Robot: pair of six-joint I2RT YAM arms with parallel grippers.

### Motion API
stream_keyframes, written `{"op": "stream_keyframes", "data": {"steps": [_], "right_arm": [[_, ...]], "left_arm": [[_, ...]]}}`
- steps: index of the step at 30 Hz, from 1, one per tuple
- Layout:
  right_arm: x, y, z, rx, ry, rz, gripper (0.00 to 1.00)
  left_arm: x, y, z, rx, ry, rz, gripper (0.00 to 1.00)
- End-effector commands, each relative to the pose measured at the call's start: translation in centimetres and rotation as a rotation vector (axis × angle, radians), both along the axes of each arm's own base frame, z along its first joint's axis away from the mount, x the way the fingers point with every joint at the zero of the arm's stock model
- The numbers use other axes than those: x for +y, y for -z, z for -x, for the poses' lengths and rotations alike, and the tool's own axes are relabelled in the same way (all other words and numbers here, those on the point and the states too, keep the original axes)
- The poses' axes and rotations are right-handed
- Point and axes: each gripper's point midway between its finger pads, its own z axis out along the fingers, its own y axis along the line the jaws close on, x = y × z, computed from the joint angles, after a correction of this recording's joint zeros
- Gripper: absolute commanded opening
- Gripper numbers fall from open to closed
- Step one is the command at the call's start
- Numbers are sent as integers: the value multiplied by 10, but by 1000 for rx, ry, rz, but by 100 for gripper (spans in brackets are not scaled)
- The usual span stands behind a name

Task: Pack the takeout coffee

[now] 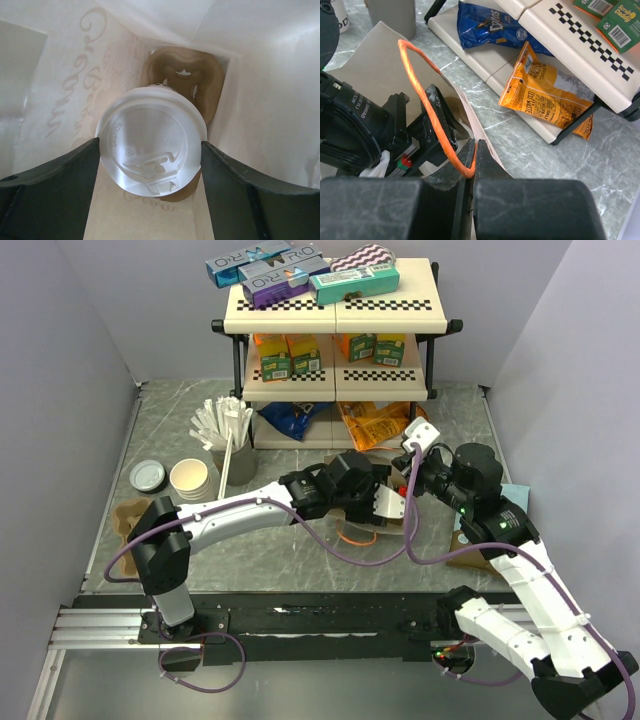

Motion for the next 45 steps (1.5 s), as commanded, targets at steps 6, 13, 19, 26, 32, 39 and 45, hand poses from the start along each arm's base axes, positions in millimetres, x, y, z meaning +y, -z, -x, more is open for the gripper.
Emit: {"op": "stream_keyframes", "data": {"steps": [6,13,19,26,32,39,45], "right_arm": [[19,-13,11,-12,-103,-64,0],[25,-12,27,-16,-182,-72,0],[22,-19,21,-53,-151,-74,0],[22,-25,19,-76,-161,-60,0],[22,-23,18,-64,-154,-57,0],[22,-24,15,-70,-149,-56,0],[22,-22,15,-65,-150,-57,0]], "left_arm": [[-3,-10,1,3,8,78,1],[-8,-14,4,-38,84,116,1],[-12,-7,9,-62,138,111,1],[-14,-16,10,-99,158,146,1],[-6,-30,2,-104,126,152,1],[6,-42,3,-65,117,204,1],[3,-52,13,-49,167,245,1]]}}
